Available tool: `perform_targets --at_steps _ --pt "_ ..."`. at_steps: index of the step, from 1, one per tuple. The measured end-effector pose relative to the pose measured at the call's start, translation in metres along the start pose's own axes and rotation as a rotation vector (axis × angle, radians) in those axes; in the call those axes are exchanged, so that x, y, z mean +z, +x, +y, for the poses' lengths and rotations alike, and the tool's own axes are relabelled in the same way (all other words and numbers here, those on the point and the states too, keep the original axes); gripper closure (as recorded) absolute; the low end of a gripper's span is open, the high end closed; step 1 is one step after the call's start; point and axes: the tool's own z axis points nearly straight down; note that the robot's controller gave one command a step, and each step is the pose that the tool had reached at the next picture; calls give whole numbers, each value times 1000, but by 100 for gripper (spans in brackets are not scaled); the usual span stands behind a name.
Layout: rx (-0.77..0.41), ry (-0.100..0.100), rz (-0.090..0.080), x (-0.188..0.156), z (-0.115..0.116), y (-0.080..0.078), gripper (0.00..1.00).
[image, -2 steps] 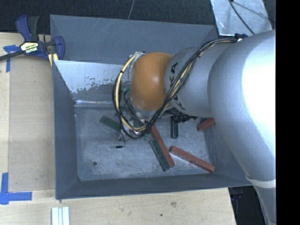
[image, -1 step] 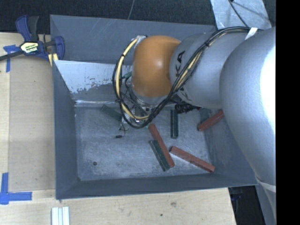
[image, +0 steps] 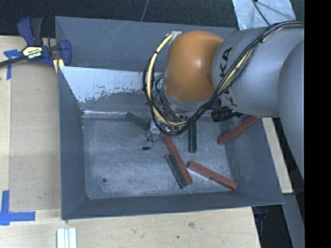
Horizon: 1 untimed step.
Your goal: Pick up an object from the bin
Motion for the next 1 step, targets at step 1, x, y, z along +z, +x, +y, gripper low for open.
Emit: perform_targets --at_steps 1 --pt "35 2 -2 -37 23 1 100"
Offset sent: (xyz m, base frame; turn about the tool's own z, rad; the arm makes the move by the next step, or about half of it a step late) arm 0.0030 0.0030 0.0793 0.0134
